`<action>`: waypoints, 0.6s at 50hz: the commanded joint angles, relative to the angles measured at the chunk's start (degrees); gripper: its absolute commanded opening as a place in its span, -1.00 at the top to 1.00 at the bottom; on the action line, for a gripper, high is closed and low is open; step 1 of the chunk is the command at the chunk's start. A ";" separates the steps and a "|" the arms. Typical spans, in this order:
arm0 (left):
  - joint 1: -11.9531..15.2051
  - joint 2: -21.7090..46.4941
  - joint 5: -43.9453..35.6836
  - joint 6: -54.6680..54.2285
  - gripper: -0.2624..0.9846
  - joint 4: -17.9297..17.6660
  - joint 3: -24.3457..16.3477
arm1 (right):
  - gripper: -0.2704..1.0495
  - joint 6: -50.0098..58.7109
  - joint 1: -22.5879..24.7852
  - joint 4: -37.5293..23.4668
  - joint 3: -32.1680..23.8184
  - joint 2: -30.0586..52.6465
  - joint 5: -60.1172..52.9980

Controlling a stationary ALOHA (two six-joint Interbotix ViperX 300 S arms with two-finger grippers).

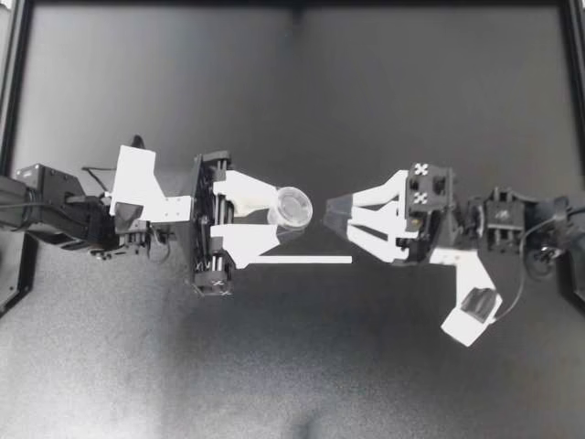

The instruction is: Pick up the plastic cup and open its lid.

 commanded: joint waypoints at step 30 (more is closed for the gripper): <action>-0.09 -0.79 -0.18 -0.09 0.24 0.79 -0.97 | -0.16 0.09 0.70 2.02 -4.22 0.62 -1.41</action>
